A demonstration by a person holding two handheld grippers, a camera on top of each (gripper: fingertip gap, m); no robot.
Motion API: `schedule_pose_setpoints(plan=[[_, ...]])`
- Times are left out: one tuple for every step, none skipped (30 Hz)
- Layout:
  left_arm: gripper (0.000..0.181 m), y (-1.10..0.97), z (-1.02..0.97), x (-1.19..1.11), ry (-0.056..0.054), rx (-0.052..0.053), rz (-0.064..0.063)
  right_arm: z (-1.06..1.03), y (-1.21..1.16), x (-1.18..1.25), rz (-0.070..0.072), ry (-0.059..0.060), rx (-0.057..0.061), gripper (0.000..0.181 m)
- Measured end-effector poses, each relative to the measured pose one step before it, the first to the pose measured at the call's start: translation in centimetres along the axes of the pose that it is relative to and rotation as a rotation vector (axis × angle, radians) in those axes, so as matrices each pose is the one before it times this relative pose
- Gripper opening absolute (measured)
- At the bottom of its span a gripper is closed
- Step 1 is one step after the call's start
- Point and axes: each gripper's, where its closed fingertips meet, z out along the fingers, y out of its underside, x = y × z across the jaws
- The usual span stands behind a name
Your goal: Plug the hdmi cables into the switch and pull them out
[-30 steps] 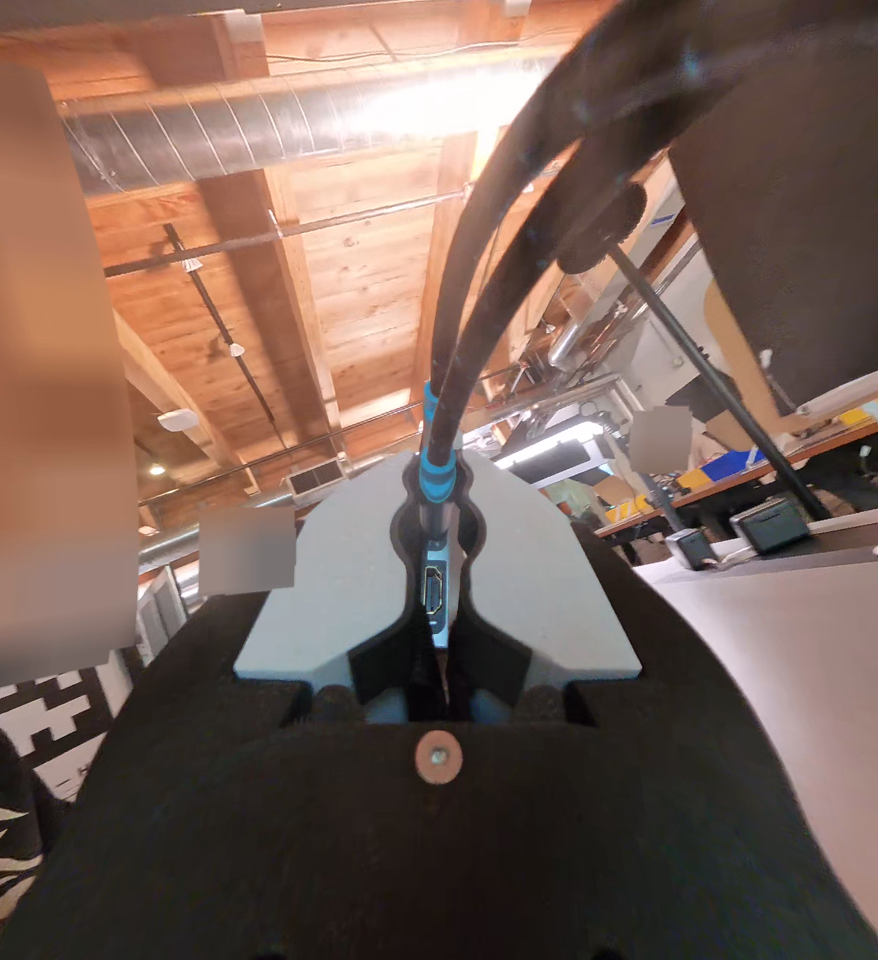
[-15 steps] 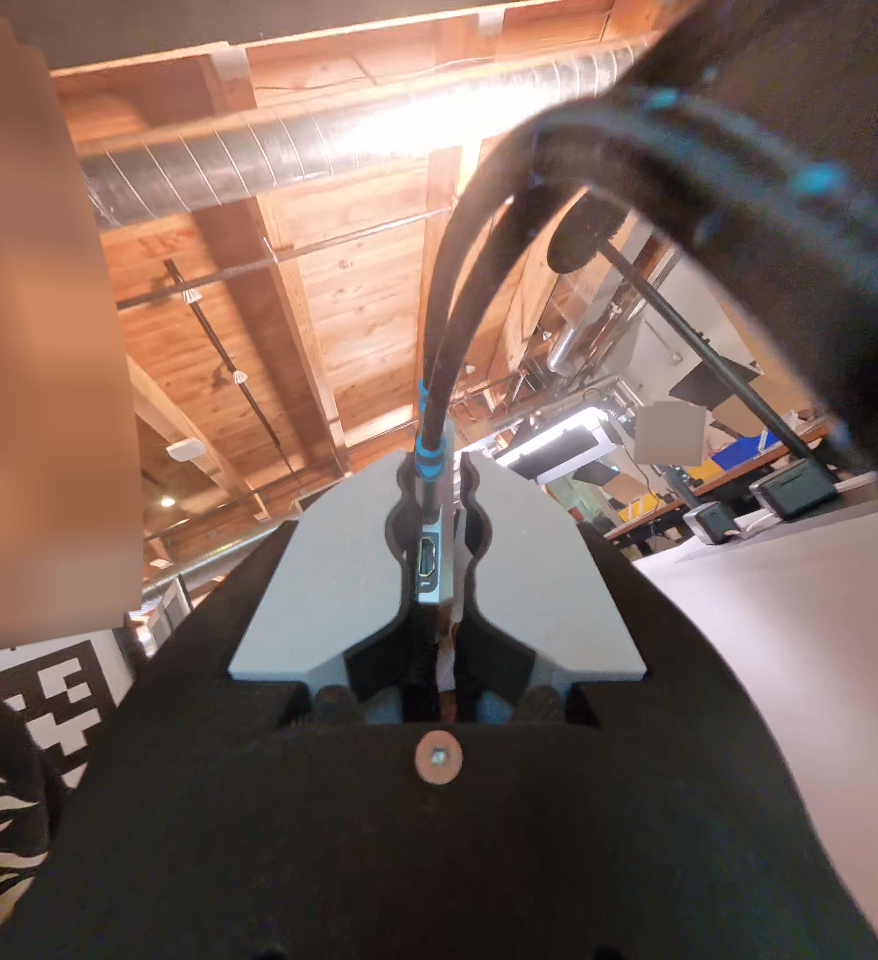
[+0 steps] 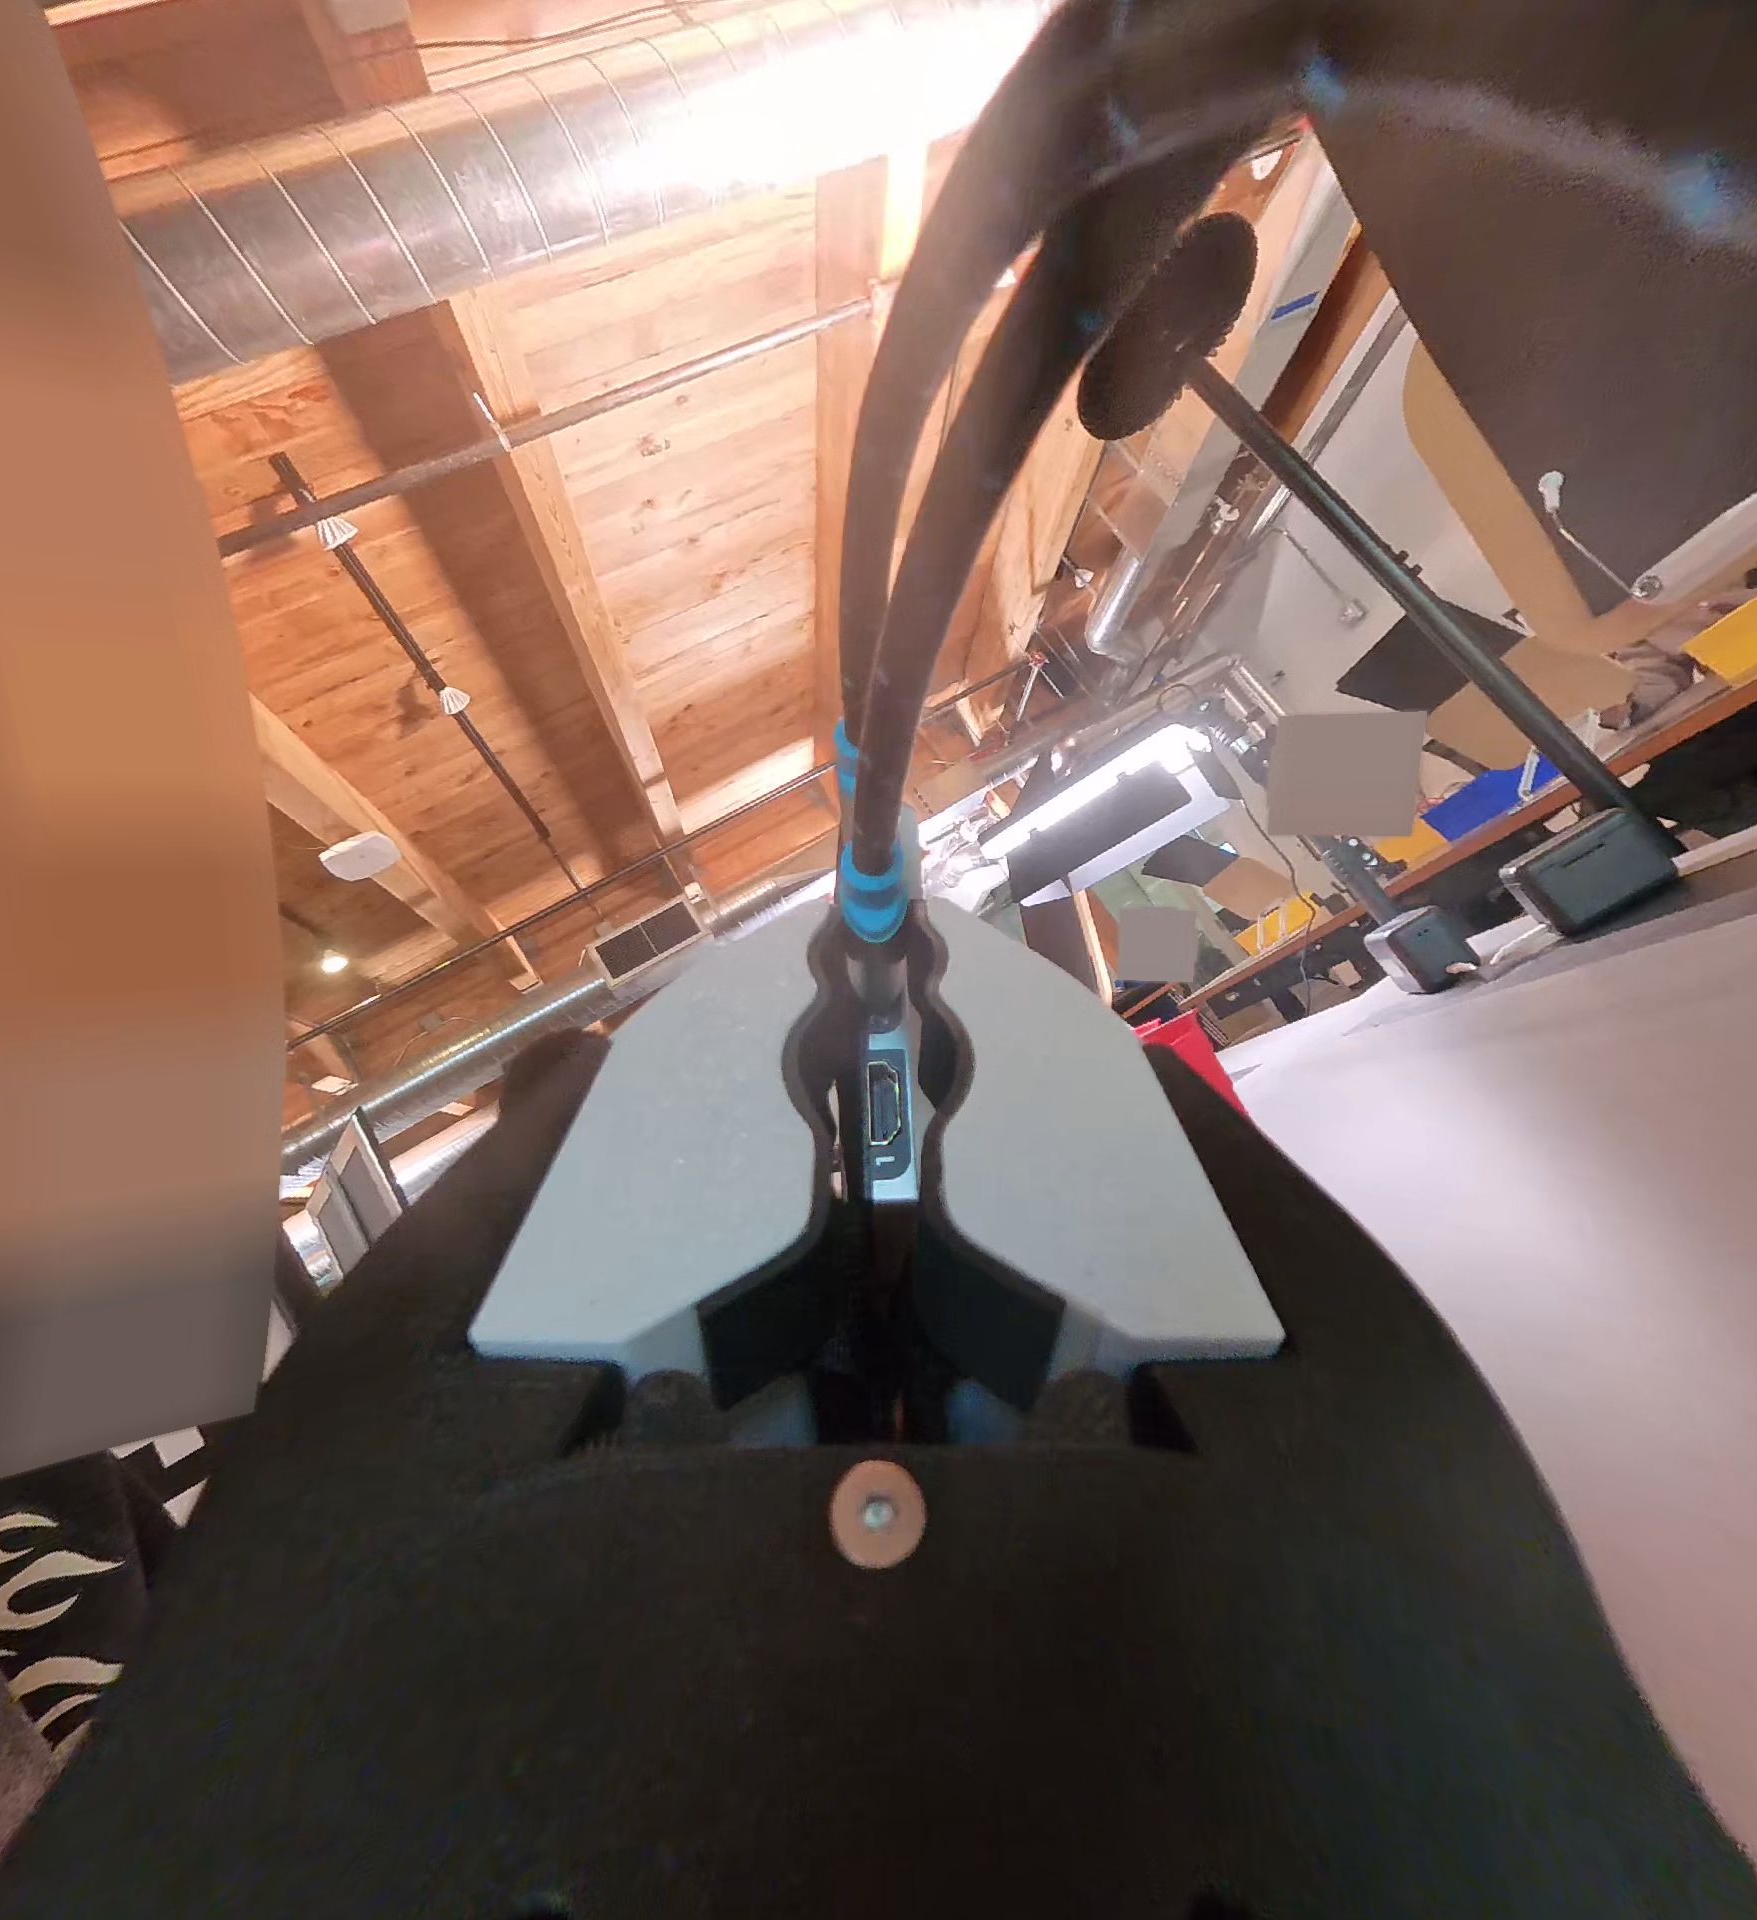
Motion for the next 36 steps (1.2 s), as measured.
schedule_pose_setpoints(plan=[[0.023, -0.018, -0.032, -0.197, -0.0098, 0.0004, 0.0001, -0.024, 0.038, 0.205, 0.0019, 0.0128, 0.0005, 0.011], [0.023, 0.007, -0.032, -0.256, -0.0132, -0.0009, 0.0016, -0.038, 0.022, 0.277, -0.0013, 0.0201, 0.0019, 0.011], [0.023, 0.018, -0.036, -0.271, -0.0146, -0.0031, 0.0024, -0.053, 0.035, 0.300, -0.0079, 0.0240, 0.0042, 0.013], [0.022, 0.021, -0.032, -0.235, -0.0124, -0.0049, 0.0035, -0.039, 0.030, 0.237, -0.0103, 0.0208, 0.0045, 0.014], [0.022, 0.007, -0.037, -0.124, -0.0063, -0.0047, 0.0058, -0.017, 0.044, 0.103, -0.0057, 0.0099, 0.0020, 0.011], [0.022, -0.027, -0.051, -0.013, -0.0007, -0.0012, 0.0069, 0.014, 0.062, -0.025, 0.0004, -0.0006, -0.0016, 0.011], [0.022, -0.047, -0.054, 0.071, 0.0033, 0.0022, 0.0062, 0.035, 0.059, -0.079, 0.0037, -0.0060, -0.0042, 0.014], [0.022, -0.052, -0.058, 0.073, 0.0046, 0.0028, 0.0032, 0.036, 0.067, -0.075, 0.0107, -0.0066, -0.0050, 0.014], [0.022, 0.001, -0.033, 0.048, 0.0035, 0.0010, 0.0000, -0.015, 0.034, -0.057, 0.0124, -0.0083, -0.0017, 0.014], [0.022, 0.086, -0.001, -0.012, -0.0016, -0.0039, -0.0017, -0.044, 0.007, 0.069, 0.0109, -0.0008, -0.0001, 0.014], [0.022, 0.166, 0.026, -0.119, -0.0074, -0.0081, -0.0032, -0.019, 0.105, 0.168, 0.0115, 0.0041, -0.0040, 0.014], [0.023, 0.104, 0.006, -0.177, -0.0098, -0.0066, -0.0054, -0.004, 0.044, 0.258, 0.0139, 0.0088, 0.0025, 0.013], [0.023, -0.003, -0.026, -0.215, -0.0109, -0.0015, -0.0072, 0.000, 0.039, 0.249, 0.0157, 0.0061, 0.0015, 0.015], [0.022, 0.006, -0.025, -0.178, -0.0106, -0.0021, -0.0034, -0.020, 0.009, 0.203, 0.0146, 0.0020, 0.0026, 0.012], [0.022, -0.007, -0.044, -0.139, -0.0117, -0.0016, 0.0062, -0.020, 0.021, 0.167, 0.0066, 0.0027, 0.0032, 0.013], [0.021, -0.066, -0.090, -0.089, -0.0125, 0.0019, 0.0137, 0.040, 0.055, 0.098, 0.0011, 0.0012, 0.0025, 0.011], [0.020, -0.163, -0.109, -0.056, -0.0102, 0.0059, 0.0106, 0.105, 0.096, 0.083, 0.0095, -0.0034, -0.0003, 0.011], [0.020, -0.209, -0.123, -0.101, -0.0084, 0.0074, 0.0017, 0.142, 0.114, 0.151, 0.0151, -0.0031, -0.0007, 0.010], [0.020, -0.183, -0.113, -0.141, -0.0094, 0.0035, 0.0006, 0.090, 0.053, 0.186, 0.0064, 0.0022, 0.0071, 0.010], [0.019, -0.122, -0.111, -0.055, -0.0052, -0.0039, 0.0071, -0.001, 0.098, 0.034, -0.0035, -0.0021, 0.0123, 0.010], [0.019, -0.072, -0.131, 0.079, -0.0003, -0.0050, 0.0141, -0.019, 0.091, -0.115, -0.0065, -0.0073, 0.0094, 0.009], [0.019, -0.046, -0.104, 0.136, 0.0018, -0.0009, 0.0135, -0.005, 0.066, -0.122, -0.0053, -0.0077, 0.0032, 0.009], [0.019, -0.047, -0.049, 0.108, 0.0021, 0.0024, 0.0101, 0.020, -0.008, -0.079, -0.0033, -0.0054, -0.0003, 0.009], [0.019, -0.083, -0.006, 0.069, 0.0012, 0.0052, 0.0069, 0.069, 0.007, -0.032, -0.0012, -0.0032, -0.0039, 0.009], [0.019, -0.131, -0.054, 0.054, 0.0006, 0.0089, 0.0046, 0.112, 0.103, -0.050, -0.0027, -0.0037, -0.0101, 0.009], [0.019, -0.500, -0.181, 0.143, 0.0057, 0.0344, 0.0042, -0.034, -0.252, -0.043, 0.0027, -0.0018, 0.0201, 0.012], [0.021, -1.429, -0.434, 0.272, 0.0141, 0.0942, 0.0057, -1.215, -3.553, 0.557, 0.1042, 0.0100, 0.2585, 0.007], [0.020, -1.372, -0.257, 0.068, 0.0059, 0.0845, 0.0055, 0.180, -1.758, 0.429, 0.2038, -0.0078, 0.0996, 0.012], [0.021, 0.385, 0.171, -0.174, -0.0041, -0.0117, -0.0025, 0.532, -0.178, -0.603, 0.0052, -0.0359, 0.0300, 0.012], [0.021, 0.437, 0.113, 0.260, 0.0145, -0.0131, 0.0119, 0.475, 1.305, -0.341, -0.0701, -0.0211, -0.0642, 0.009], [0.021, -0.096, -0.059, 0.322, 0.0116, 0.0047, 0.0355, 0.382, 0.900, -0.244, -0.0214, -0.0055, -0.0595, 0.009], [0.021, -0.313, -0.108, 0.274, 0.0111, 0.0132, 0.0210, 0.116, 0.582, -0.216, -0.0213, -0.0025, -0.0417, 0.012], [0.021, -0.004, 0.000, 0.177, 0.0077, -0.0023, 0.0145, -0.009, 0.599, -0.160, -0.0169, -0.0010, -0.0485, 0.010], [0.021, 0.239, 0.021, 0.090, 0.0029, -0.0131, 0.0060, -0.054, 0.593, -0.029, 0.0071, 0.0092, -0.0504, 0.011], [0.021, 0.279, 0.044, 0.006, -0.0019, -0.0158, 0.0051, -0.082, 0.726, -0.144, 0.0382, 0.0031, -0.0590, 0.011], [0.021, 0.075, 0.032, -0.007, -0.0020, -0.0045, 0.0051, -0.143, 1.056, -0.184, 0.0460, 0.0031, -0.0789, 0.011]])
